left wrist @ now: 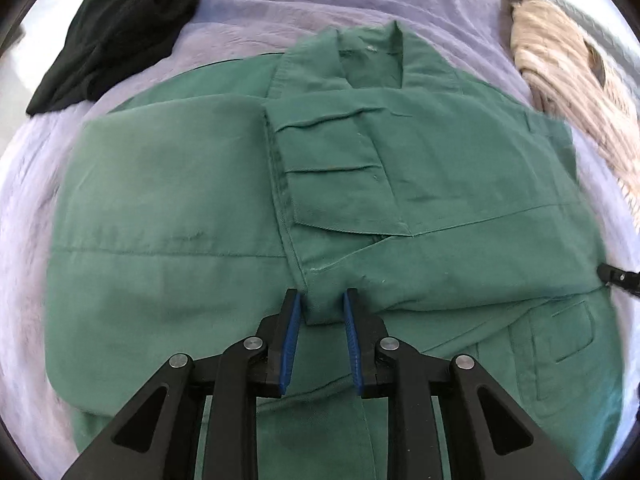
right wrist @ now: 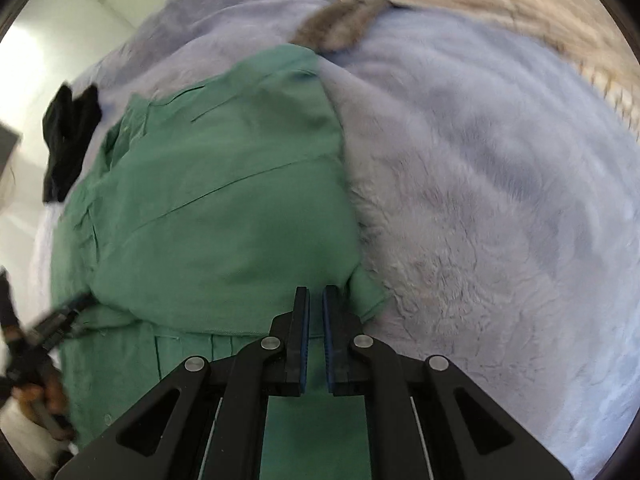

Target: Fold large clothes

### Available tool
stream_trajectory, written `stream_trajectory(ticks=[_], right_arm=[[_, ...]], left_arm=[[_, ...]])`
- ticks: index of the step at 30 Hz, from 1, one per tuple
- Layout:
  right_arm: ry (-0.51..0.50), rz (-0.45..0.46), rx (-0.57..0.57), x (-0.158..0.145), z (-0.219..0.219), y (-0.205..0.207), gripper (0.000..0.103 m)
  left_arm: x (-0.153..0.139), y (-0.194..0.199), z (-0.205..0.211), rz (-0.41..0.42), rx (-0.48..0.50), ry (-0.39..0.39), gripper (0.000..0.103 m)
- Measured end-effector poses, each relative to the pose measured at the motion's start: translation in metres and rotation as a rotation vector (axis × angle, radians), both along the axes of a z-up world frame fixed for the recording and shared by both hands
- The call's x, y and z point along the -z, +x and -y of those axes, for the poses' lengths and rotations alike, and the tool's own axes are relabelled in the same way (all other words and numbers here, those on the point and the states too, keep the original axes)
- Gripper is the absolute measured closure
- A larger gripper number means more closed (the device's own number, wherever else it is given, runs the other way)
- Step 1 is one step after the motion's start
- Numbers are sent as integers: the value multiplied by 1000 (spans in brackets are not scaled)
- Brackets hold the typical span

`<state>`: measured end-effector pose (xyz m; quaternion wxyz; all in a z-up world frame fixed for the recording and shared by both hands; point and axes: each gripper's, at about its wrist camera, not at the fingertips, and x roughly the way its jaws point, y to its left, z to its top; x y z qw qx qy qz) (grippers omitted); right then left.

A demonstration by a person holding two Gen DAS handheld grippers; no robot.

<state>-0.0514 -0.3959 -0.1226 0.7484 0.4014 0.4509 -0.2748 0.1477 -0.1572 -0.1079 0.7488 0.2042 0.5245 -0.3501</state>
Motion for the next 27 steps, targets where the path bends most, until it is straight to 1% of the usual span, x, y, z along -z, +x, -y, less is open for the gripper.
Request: stream_trajectory(ticks=[2,4,6,8,9,11,13,14,15,16,17,18,19,20,23,24,27], right_arm=[[25,24,48,-4,4,-14,96],[21,27,63,-10,4,-25,95],[29,14,85,-15,2,-40,92],[67,33,105,-17,-1,-54,91],[81,40,110,-18,-3,-60,89],[106,58,118,-19,-8,-66,79],[129,71,122,-20,-13,-72,51],[133,76,124,-22,-17,-75,46],[134,81,123,-22,-20,-76,45],[140,85,119,-22,-22,-78,45],[149,89,116,-22,-23,-79,45],[159,94,114,-21,-24,-80,45],[168,96,110,-20,-25,-81,45],[172,97,107,-20,-26,-84,45],[188,103,88,-18,-29,-89,43],[194,104,84,-17,-30,-91,39],[211,119,74,-17,-33,-96,38]], left_arm=[[-4,-3,-7,15,1,26,79],[-7,-7,-16,40,1,64,79],[-11,-12,-23,38,-8,76,79],[-15,-16,-31,29,-24,83,79],[-17,-19,-34,23,-33,86,79],[-18,-26,-36,17,-46,94,79],[-19,-33,-37,9,-53,102,79],[-19,-37,-37,5,-57,105,79],[-19,-41,-37,6,-62,107,79],[-21,-46,-42,10,-67,110,61],[-21,-51,-42,17,-75,115,15],[-23,-56,-42,30,-86,114,0],[-27,-61,-45,57,-97,102,0],[-29,-67,-44,64,-88,97,0],[-28,-81,-43,43,-89,117,0],[-27,-84,-43,37,-90,123,0],[-27,-98,-43,33,-100,141,0]])
